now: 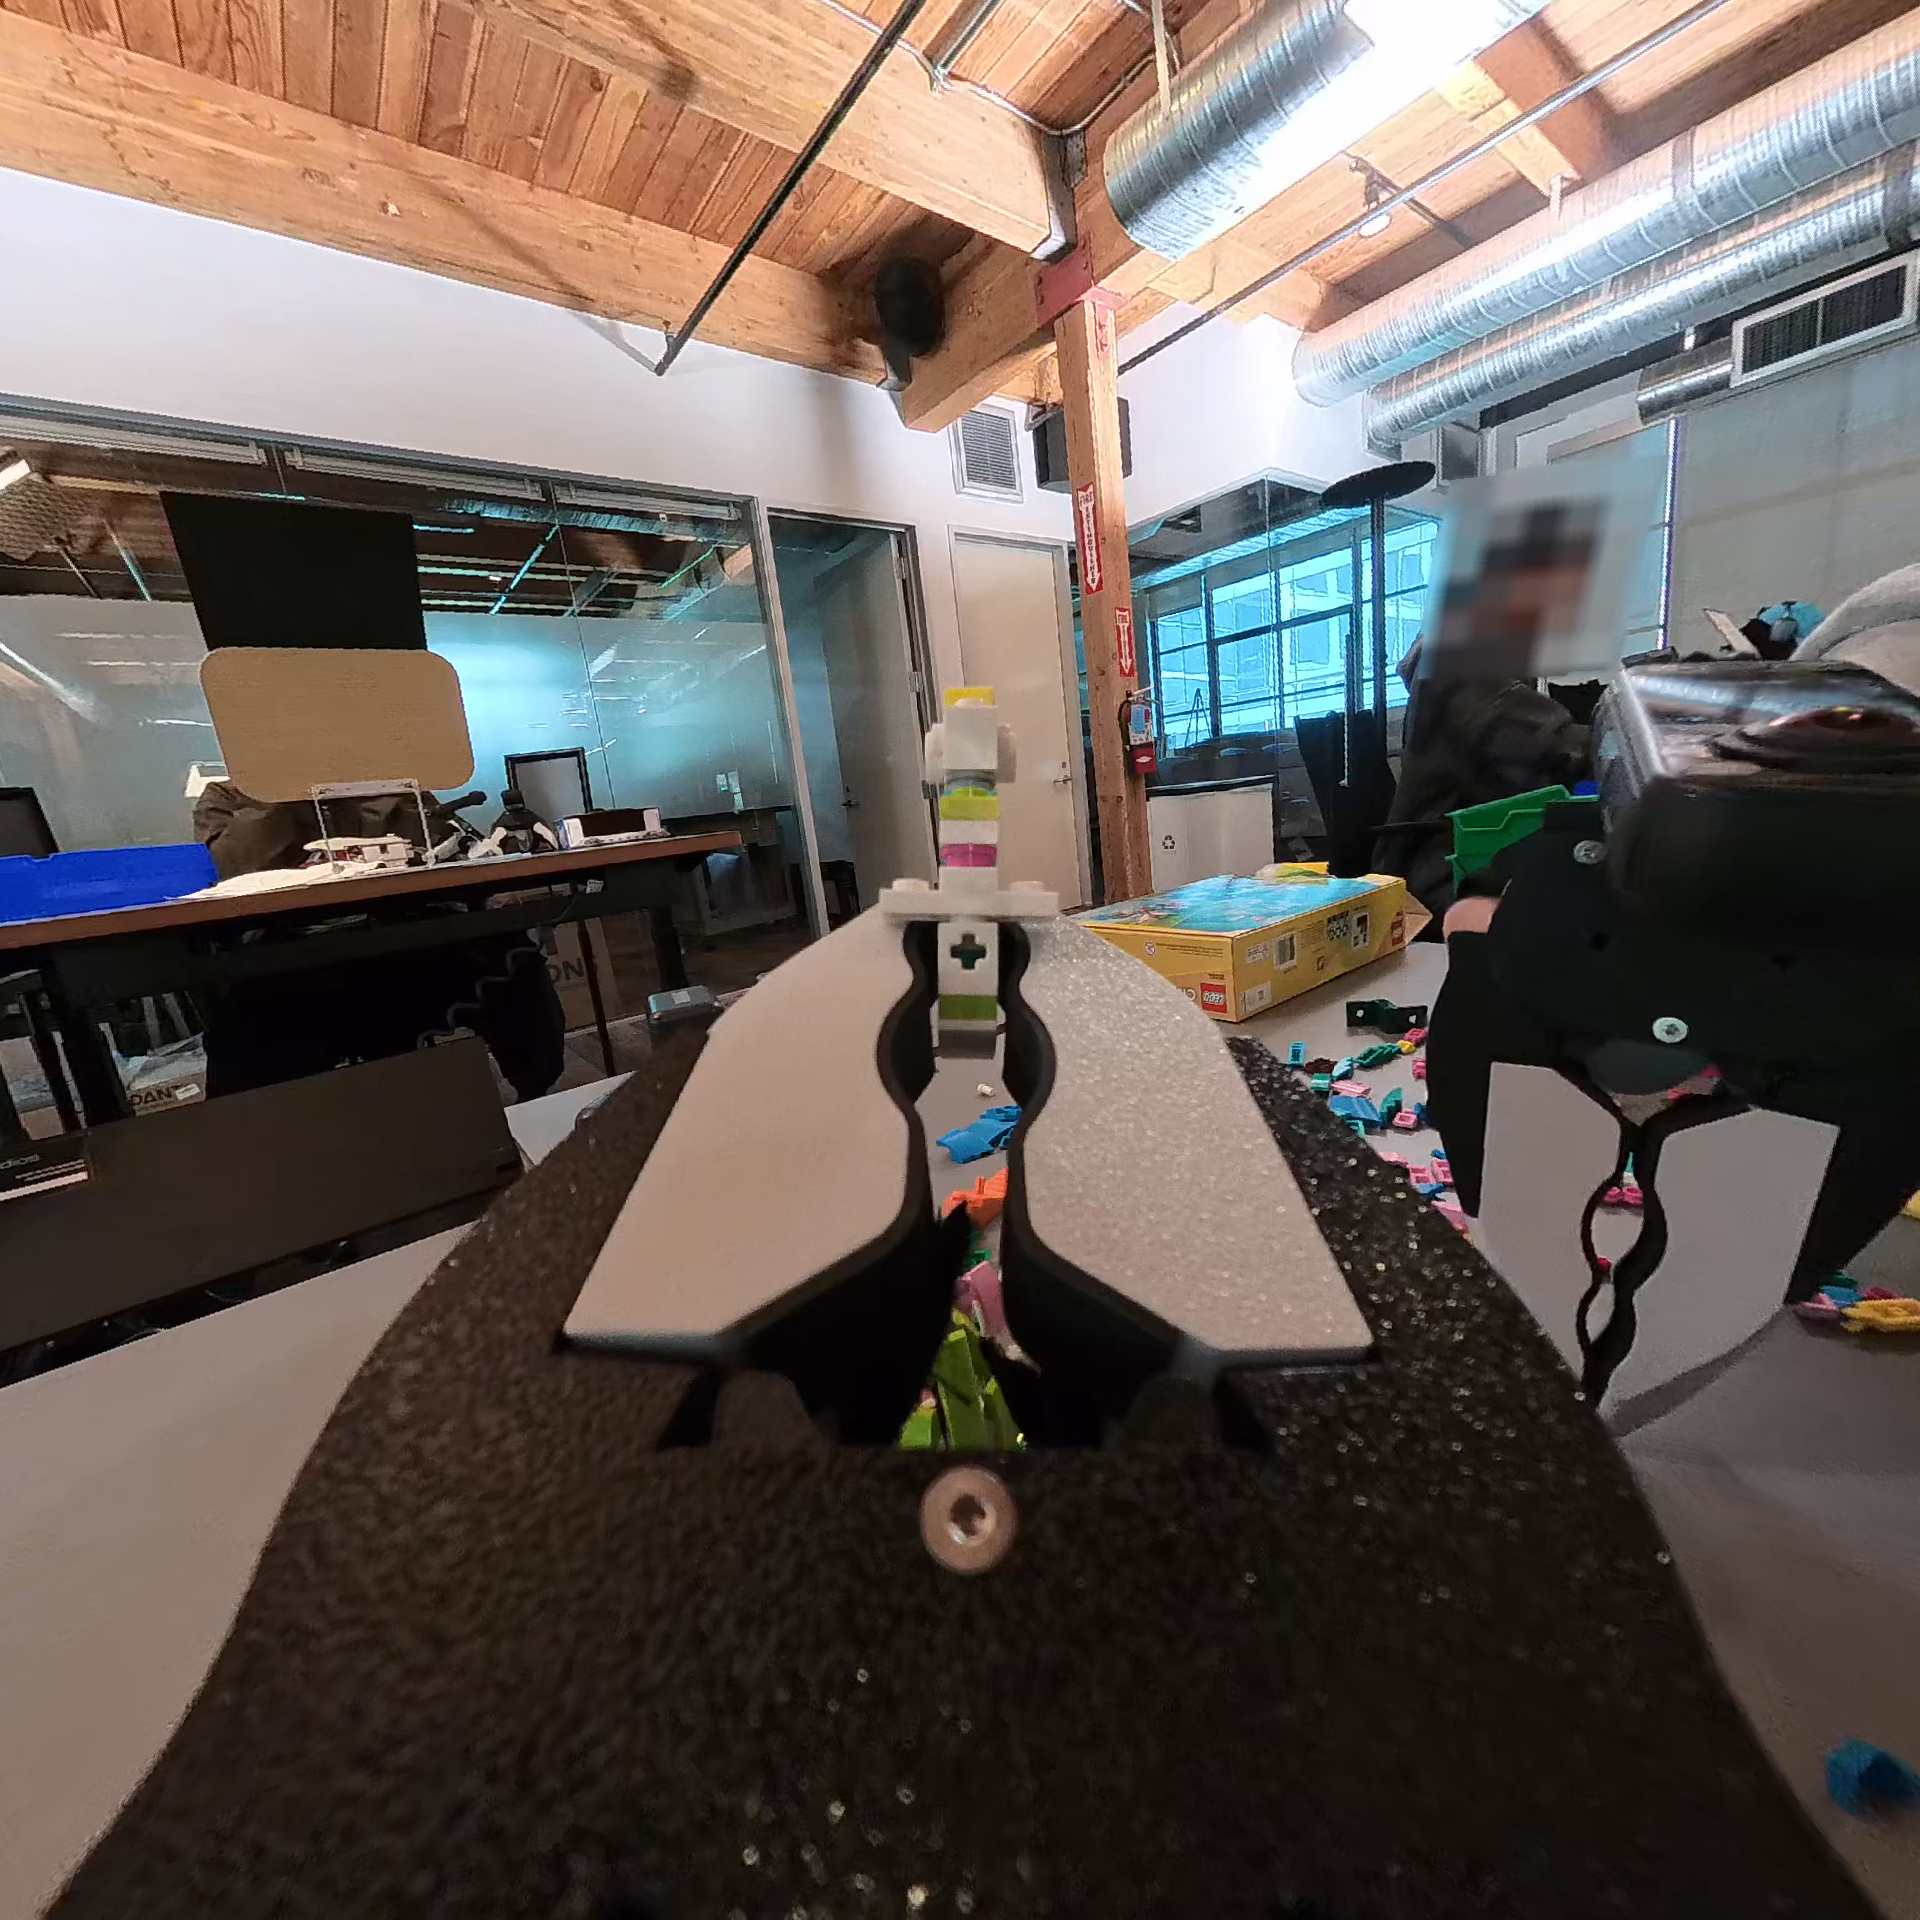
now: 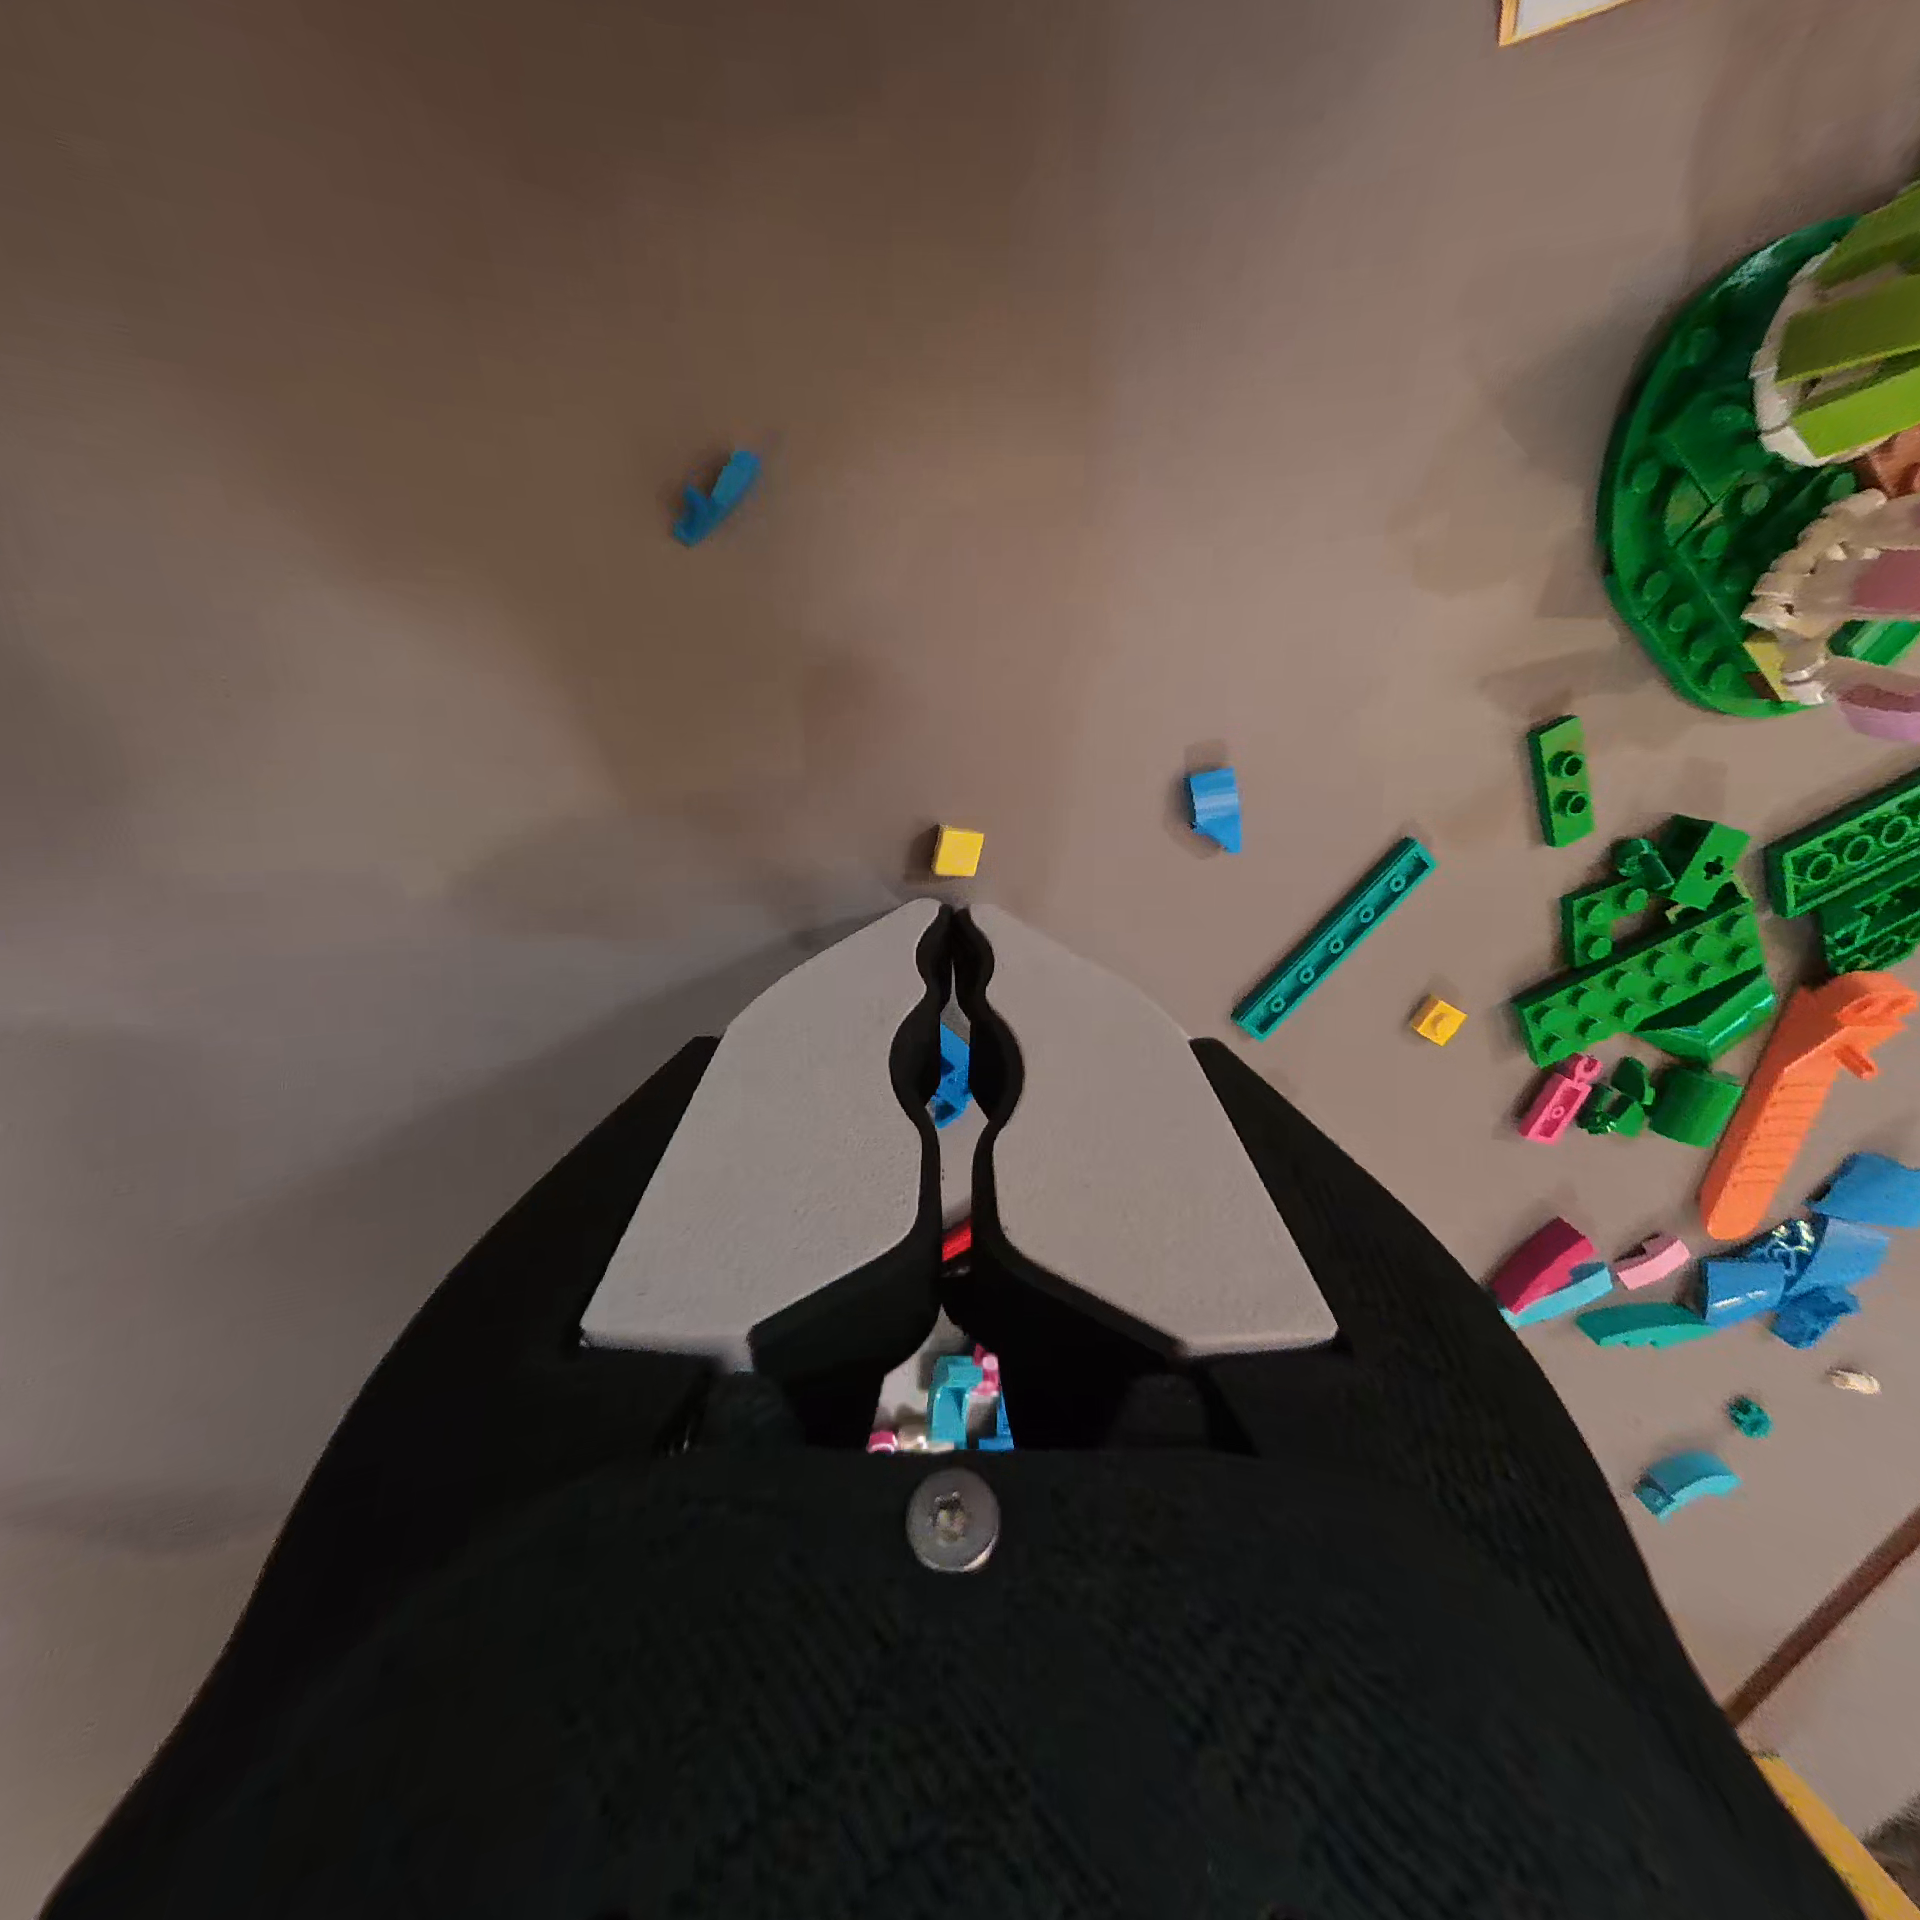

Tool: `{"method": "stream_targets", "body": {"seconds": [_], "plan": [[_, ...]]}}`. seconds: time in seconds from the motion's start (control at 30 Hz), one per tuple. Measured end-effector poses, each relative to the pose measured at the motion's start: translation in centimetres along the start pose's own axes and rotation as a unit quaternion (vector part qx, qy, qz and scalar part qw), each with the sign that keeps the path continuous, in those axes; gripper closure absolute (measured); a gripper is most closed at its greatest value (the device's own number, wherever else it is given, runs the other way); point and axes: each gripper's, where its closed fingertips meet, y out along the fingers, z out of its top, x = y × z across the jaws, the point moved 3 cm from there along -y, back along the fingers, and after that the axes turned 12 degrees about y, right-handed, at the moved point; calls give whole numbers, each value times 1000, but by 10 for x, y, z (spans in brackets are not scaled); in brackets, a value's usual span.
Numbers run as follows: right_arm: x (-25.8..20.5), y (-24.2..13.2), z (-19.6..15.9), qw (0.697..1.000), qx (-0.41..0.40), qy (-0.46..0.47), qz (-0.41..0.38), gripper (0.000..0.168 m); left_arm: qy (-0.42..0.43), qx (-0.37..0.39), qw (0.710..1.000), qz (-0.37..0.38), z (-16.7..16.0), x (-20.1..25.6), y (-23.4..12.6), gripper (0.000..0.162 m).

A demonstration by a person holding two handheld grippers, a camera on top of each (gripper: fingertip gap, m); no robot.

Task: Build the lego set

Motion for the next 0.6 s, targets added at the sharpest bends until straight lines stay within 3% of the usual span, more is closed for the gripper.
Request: {"method": "stream_targets", "body": {"seconds": [0.23,0.43,0.6], "plan": [[3,-6,17,997,65,41,26,168,-5,-1,1000,0,-1,-1,0,154],[-6,-5,14,992,68,-88,59,134,-4,-3,1000,-5,-2,1,1,154],[-4,2,17,985,54,-150,60,140,-2,-3,1000,-7,-2,3,1,154]]}}
